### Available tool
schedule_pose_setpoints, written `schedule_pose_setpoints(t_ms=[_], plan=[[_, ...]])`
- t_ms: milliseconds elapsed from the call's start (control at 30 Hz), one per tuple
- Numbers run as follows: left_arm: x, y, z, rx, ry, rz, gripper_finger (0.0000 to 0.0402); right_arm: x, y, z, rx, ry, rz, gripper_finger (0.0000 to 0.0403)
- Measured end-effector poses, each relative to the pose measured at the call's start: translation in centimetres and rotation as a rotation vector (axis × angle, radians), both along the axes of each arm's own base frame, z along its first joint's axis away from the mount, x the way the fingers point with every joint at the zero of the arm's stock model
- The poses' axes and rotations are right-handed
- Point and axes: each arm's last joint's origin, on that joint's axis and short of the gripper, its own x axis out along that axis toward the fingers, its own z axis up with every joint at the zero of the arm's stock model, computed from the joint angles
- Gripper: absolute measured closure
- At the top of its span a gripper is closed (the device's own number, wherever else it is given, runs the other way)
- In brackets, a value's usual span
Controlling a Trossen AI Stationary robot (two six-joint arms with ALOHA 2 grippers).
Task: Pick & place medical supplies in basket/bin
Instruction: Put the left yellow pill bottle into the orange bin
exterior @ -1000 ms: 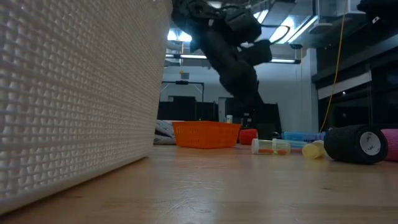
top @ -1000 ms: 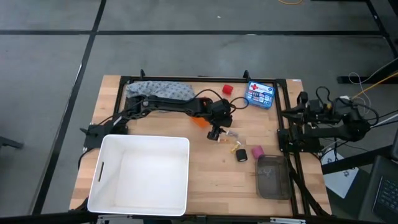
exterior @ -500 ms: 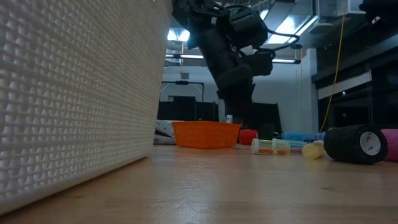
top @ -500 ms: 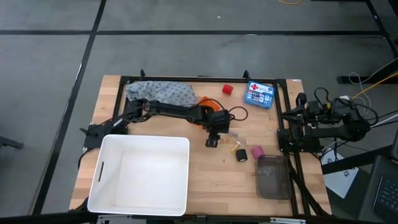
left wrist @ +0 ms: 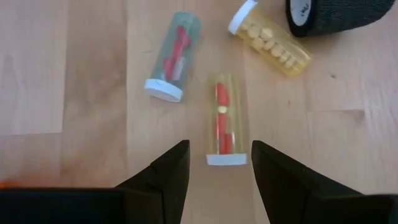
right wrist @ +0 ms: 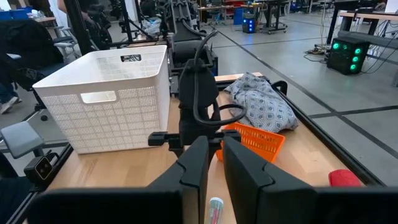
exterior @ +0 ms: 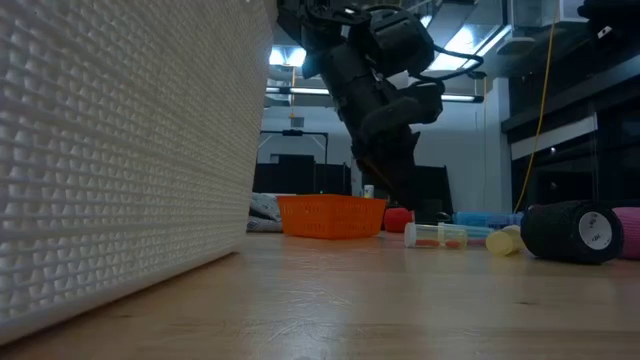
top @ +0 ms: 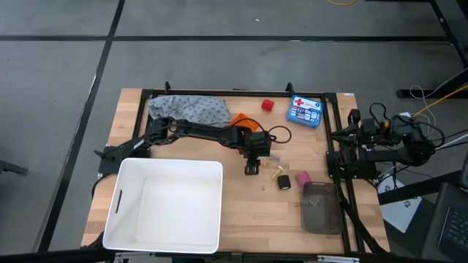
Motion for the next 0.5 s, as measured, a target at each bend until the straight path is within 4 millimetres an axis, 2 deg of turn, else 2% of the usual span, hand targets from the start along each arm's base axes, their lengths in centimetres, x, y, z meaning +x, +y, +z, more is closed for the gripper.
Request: schedule_pose_setpoints(t_ms=[367,500], plan=[[0.7,-0.3,-3.3,-0.015,0.062,0.016,0.023,0.0,0.0,0.0,0.0,0.0,0.0,0.035],[0.7,-0.3,-3.5,-0.008,0.065,0.021,0.0231,0.0,0.0,0.0,0.0,0.001,0.0,0.035]])
